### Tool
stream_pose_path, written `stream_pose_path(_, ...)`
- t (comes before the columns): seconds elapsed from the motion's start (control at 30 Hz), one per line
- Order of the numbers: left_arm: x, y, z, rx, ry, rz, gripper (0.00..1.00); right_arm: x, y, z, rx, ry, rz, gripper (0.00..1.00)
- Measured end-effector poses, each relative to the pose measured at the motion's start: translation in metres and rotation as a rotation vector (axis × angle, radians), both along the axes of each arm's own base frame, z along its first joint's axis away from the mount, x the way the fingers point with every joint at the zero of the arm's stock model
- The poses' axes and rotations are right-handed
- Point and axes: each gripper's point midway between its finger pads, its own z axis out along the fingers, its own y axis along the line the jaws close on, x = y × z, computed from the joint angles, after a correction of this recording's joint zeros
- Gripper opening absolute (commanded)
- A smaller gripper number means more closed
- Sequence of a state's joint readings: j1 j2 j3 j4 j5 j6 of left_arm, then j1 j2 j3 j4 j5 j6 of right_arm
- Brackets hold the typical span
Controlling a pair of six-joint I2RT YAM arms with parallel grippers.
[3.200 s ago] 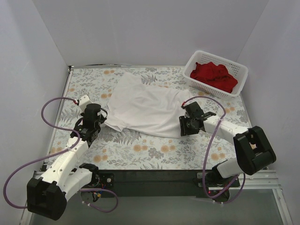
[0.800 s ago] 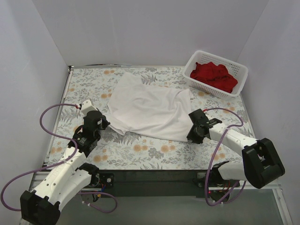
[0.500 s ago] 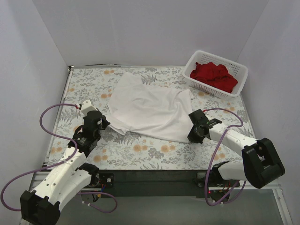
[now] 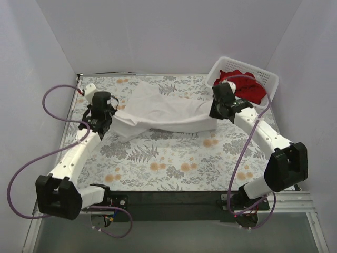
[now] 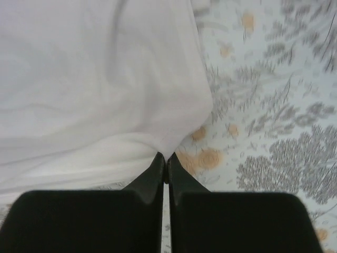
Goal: Fold and stack the t-shirts
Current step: Flatten the tshirt out
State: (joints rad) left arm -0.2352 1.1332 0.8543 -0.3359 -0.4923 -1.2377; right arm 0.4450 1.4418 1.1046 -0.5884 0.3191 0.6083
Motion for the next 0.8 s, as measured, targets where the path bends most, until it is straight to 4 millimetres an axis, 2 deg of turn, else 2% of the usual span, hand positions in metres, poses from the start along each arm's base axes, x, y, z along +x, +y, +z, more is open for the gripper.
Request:
stream_pose_path(0.03,0.014,0.005,0.018,-0.001,-0.023,0.021,0.0,0.022,0.003,0.026,-0.002,-0.062,0.025,0.01)
stream_pose_path(0.1,0.044,0.013,0.067,0.008,-0.111,0.055,0.0,0.052,0.008,0.073,-0.004,-0.175,0.071,0.01)
stream_pose_path(0.17,0.061,0.02,0.122,0.025,-0.218,0.08,0.0,0.075,0.011,0.126,-0.009,-0.295,0.113,0.01)
stream_pose_path(0.23,0.063,0.026,0.172,0.051,-0.32,0.096,0.0,0.085,0.012,0.179,-0.02,-0.417,0.157,0.01)
stream_pose_path(0.3,0.052,0.033,0.221,0.078,-0.419,0.111,0.0,0.082,0.01,0.222,-0.029,-0.523,0.2,0.01)
stream_pose_path(0.33,0.04,0.038,0.247,0.098,-0.472,0.119,0.0,0.075,0.009,0.238,-0.034,-0.563,0.225,0.01)
stream_pose_path(0.4,0.015,0.046,0.28,0.126,-0.546,0.133,0.0,0.054,0.005,0.264,-0.039,-0.625,0.276,0.01)
stream_pose_path(0.57,-0.07,0.066,0.359,0.178,-0.757,0.154,0.0,-0.011,-0.005,0.322,-0.004,-0.799,0.395,0.01)
stream_pose_path(0.67,-0.118,0.073,0.399,0.191,-0.877,0.153,0.0,-0.057,-0.007,0.355,0.042,-0.92,0.482,0.01)
stream_pose_path(0.8,-0.17,0.079,0.442,0.199,-1.006,0.143,0.0,-0.102,-0.006,0.383,0.092,-1.026,0.584,0.01)
